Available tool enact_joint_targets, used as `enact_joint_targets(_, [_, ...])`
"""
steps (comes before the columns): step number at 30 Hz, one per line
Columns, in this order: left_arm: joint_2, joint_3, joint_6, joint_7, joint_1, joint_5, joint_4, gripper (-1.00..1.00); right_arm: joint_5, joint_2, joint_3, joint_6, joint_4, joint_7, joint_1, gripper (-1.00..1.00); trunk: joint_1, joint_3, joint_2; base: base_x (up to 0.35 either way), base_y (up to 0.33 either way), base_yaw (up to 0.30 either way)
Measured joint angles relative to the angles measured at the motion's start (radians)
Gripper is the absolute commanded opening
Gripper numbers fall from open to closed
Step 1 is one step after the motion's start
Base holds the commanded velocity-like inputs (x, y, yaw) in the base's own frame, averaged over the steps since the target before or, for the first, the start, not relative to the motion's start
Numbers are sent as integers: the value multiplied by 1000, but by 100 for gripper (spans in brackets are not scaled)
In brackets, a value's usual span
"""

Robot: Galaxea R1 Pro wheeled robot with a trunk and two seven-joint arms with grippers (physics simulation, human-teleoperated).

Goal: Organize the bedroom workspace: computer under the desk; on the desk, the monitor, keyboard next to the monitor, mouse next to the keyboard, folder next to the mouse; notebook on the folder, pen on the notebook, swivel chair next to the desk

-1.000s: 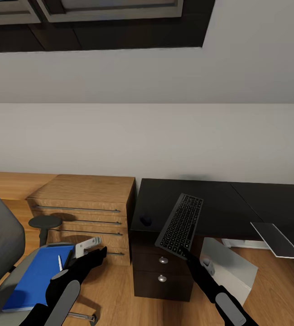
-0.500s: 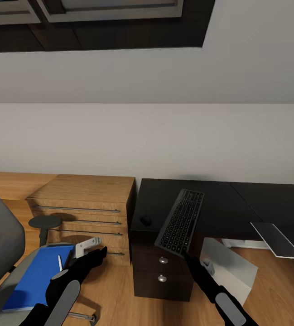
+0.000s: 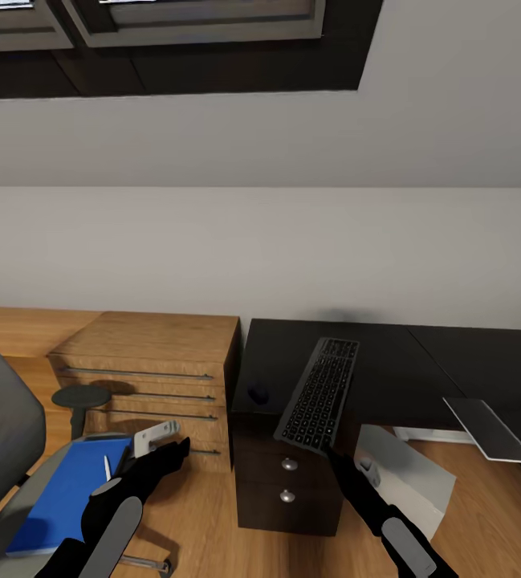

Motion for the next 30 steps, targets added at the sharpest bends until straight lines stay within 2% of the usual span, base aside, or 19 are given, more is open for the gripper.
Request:
enact_joint_targets(9, [0, 0, 0, 0, 0, 0, 0, 100, -7, -6, 3, 6, -126, -9, 5, -100, -35, 28, 63, 0, 0, 0])
enact_joint_targets(12, [0, 0, 0, 0, 0, 0, 0, 100, -12, -8, 3, 11, -204, -18, 11, -100, -46, 38, 84, 0, 0, 0])
enact_joint_targets(16, [0, 0, 0, 0, 0, 0, 0, 100, -18, -8, 2, 35, -302, -64, 45, -100, -61, 50, 112, 0, 0, 0])
enact_joint_targets(20, [0, 0, 0, 0, 0, 0, 0, 100, -67, -8, 3, 72, -436, -132, 108, -100, -77, 63, 140, 0, 0, 0])
enact_joint_targets(21, [0, 0, 0, 0, 0, 0, 0, 100, -97, -8, 3, 79, -516, -179, 147, -100, -81, 66, 147, 0, 0, 0])
enact_joint_targets(22, [0, 0, 0, 0, 0, 0, 0, 100, -121, -7, 4, 83, -664, -276, 223, -100, -84, 69, 154, 0, 0, 0])
enact_joint_targets(25, [0, 0, 0, 0, 0, 0, 0, 100, -134, -6, 5, 84, -834, -380, 313, -100, -96, 78, 175, 0, 0, 0])
enact_joint_targets(30, [0, 0, 0, 0, 0, 0, 0, 100, -144, -5, 6, 86, -916, -429, 361, -100, -115, 94, 210, 0, 0, 0])
